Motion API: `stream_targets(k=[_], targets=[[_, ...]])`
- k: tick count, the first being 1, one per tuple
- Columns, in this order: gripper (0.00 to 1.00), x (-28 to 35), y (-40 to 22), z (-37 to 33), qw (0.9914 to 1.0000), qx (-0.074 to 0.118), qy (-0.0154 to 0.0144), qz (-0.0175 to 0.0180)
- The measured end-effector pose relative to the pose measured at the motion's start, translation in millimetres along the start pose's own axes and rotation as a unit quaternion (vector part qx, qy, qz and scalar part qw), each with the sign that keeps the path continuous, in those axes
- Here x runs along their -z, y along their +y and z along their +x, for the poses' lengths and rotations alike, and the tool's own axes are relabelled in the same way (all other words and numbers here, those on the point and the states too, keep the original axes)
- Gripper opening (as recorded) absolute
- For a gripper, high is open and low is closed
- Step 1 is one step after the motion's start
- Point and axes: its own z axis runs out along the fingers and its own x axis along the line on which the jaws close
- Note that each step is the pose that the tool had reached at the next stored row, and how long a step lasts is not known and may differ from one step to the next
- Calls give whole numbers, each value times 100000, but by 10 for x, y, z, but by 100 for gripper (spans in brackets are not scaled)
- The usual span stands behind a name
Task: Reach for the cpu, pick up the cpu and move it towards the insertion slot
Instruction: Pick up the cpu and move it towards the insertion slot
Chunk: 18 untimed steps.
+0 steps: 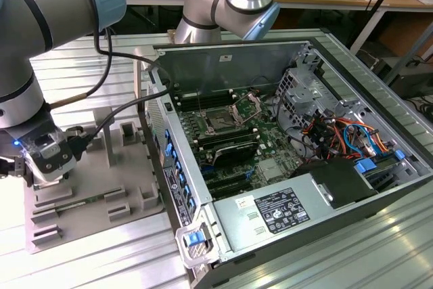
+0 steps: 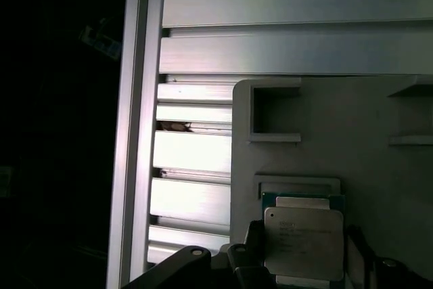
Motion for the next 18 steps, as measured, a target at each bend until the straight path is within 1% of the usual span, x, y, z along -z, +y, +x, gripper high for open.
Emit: stream_targets(k=[12, 14, 18], targets=[[55, 79, 3, 0, 100000, -2, -1, -1], [55, 100, 4, 0, 100000, -3, -2, 0], [55, 118, 5, 0, 100000, -2, -2, 3]])
